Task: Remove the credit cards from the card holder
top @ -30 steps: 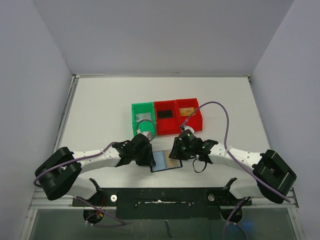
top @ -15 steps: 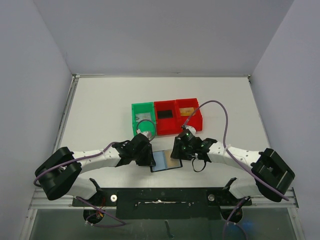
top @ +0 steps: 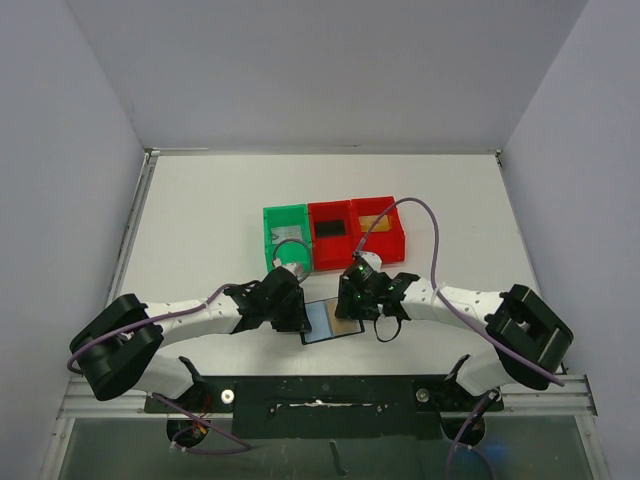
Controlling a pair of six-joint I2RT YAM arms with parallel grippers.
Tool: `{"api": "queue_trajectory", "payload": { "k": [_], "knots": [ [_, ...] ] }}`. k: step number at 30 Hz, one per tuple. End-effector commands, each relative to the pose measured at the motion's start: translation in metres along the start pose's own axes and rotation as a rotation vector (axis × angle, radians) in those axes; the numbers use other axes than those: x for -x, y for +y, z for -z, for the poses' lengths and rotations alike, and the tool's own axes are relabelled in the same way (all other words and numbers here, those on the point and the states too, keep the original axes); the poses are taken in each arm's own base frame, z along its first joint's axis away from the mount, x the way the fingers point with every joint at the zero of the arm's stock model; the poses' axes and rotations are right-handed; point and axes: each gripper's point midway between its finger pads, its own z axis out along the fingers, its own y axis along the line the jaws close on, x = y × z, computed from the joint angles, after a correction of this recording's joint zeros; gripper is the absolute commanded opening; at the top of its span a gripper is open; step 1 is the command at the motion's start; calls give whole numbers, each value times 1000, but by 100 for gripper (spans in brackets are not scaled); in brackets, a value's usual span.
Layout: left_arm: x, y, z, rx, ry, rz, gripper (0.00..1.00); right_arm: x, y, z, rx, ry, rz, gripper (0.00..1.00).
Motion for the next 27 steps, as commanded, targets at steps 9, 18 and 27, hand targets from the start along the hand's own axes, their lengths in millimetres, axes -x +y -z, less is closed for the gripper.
{"api": "queue_trajectory", "payload": {
  "k": [9, 18, 27],
  "knots": [
    [1, 2, 0, 9, -6, -23, 21, 1, -6, -1, -121, 0, 95, 51],
    [1, 1, 0, 9, -5, -24, 20, 4, 6, 0, -161, -25, 122, 34],
    [1, 2, 0, 10, -8, -21, 20, 13, 16, 19, -175, -75, 148, 27]
  ]
}}
